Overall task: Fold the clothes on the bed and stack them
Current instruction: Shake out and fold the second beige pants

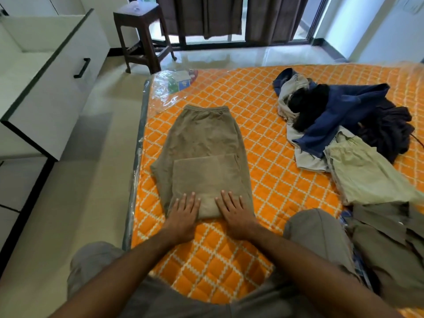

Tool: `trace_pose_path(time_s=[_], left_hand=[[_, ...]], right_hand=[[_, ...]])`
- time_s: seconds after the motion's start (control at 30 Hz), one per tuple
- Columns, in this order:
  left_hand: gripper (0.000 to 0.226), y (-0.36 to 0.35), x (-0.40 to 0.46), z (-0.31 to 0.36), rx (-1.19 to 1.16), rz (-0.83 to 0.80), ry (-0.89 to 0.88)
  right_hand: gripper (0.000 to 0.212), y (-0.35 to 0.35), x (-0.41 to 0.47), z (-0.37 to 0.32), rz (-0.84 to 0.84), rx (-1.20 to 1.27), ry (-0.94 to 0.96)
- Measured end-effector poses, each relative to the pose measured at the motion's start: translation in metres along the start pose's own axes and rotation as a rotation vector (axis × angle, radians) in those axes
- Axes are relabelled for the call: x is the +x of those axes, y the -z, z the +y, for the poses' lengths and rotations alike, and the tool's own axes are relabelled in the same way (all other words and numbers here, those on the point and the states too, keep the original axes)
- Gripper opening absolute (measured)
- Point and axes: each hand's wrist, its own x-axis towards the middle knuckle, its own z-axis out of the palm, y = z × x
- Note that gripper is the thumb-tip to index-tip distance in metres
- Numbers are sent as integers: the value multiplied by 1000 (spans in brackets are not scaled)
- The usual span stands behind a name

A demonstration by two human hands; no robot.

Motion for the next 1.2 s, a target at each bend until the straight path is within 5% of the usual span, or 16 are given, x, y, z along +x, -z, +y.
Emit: trace_pose_path(time_s=[0.13,0.3,0.5,0.6,0.97,1.07,1.2], left_hand=[[59,-8,31,-10,42,45,71],[60,40,13,-15,94,-65,-20],[44,105,-38,-13,-422,-431,-219],[42,115,-55,-13,-519,-570,-157],[21,183,-50,-73,-965,-507,48],[19,212,-34,-99,-956,-323,16],[32,232,-3,-126,-859,394,100]], right_hand=[[62,-10,20,9,59,-101,-46],[58,19,23,11,5,-156,30],[52,91,-35,12,-284,156,245],[54,113,-56,20,-445,326,254],[40,193,-10,59,-628,513,339],[37,243,19,72,-455,372,308],[37,267,54,81,325,227,-36]])
